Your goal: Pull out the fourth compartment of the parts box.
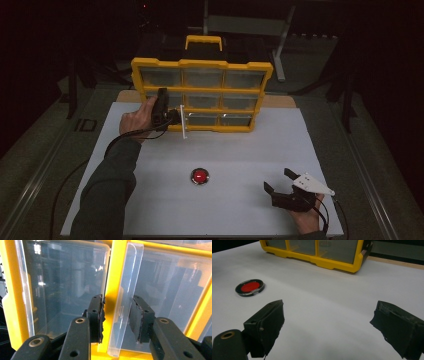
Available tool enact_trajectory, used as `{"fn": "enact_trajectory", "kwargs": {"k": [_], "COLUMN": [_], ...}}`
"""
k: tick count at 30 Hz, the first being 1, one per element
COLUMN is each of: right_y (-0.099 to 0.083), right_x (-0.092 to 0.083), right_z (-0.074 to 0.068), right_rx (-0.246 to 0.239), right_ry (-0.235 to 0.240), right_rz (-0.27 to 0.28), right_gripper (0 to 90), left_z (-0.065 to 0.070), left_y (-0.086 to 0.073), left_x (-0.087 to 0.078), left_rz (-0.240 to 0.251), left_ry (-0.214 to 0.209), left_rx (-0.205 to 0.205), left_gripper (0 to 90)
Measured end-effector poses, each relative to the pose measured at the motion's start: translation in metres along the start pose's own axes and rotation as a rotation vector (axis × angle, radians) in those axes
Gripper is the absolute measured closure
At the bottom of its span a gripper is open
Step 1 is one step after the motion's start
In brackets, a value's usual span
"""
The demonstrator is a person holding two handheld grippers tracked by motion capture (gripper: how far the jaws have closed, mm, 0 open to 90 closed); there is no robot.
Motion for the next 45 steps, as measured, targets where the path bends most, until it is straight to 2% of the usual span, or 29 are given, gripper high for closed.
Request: {"fn": "enact_trajectory", "kwargs": {"k": [6, 10, 16, 21, 25, 27, 32, 33, 35, 38, 45], "right_y": [0.000, -0.001, -0.001, -0.001, -0.001, -0.001, -0.001, -0.001, -0.001, -0.001, -0.001], "right_x": [0.000, 0.001, 0.001, 0.001, 0.001, 0.001, 0.001, 0.001, 0.001, 0.001, 0.001], "right_z": [0.000, 0.000, 0.000, 0.000, 0.000, 0.000, 0.000, 0.000, -0.001, -0.001, -0.001], "right_rx": [0.000, -0.001, 0.000, -0.001, -0.003, -0.002, -0.005, -0.005, -0.005, -0.004, -0.004], "right_ry": [-0.001, -0.002, 0.000, 0.001, 0.002, 0.001, 0.001, 0.001, 0.002, 0.002, 0.002], "right_rz": [-0.004, -0.006, -0.007, -0.007, -0.008, -0.009, -0.008, -0.008, -0.007, -0.008, -0.009], "right_gripper": [9.5, 9.5, 9.5, 9.5, 9.5, 9.5, 9.5, 9.5, 9.5, 9.5, 9.5], "left_z": [0.002, 0.004, 0.003, 0.004, 0.004, 0.003, 0.005, 0.005, 0.005, 0.005, 0.005], "left_y": [0.000, 0.001, 0.000, 0.000, 0.000, 0.000, 0.000, 0.000, 0.001, 0.001, -0.001], "left_x": [-0.001, -0.001, -0.002, -0.002, -0.003, -0.004, -0.006, -0.007, -0.007, -0.010, -0.016], "left_rz": [-0.020, -0.032, -0.041, -0.049, -0.045, -0.048, -0.038, -0.040, -0.038, -0.040, -0.030], "left_ry": [-0.016, -0.012, -0.002, 0.000, -0.003, -0.001, -0.007, -0.006, -0.002, 0.000, 0.008], "left_rx": [0.017, 0.035, 0.075, 0.068, 0.072, 0.091, 0.074, 0.089, 0.084, 0.098, 0.092], "left_gripper": [72.9, 77.2, 78.9, 79.2, 79.3, 79.4, 79.3, 79.4, 79.4, 79.6, 79.6]}}
Point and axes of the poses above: each handheld gripper's, and its own axes: x roughly forward along the jaws, y roughly out of its top, z roughly to its right, the point moved 10 cm from there along x, roughly forward along the jaws, and after that the axes turned 4 degrees about -z, right-handed, at the moved point
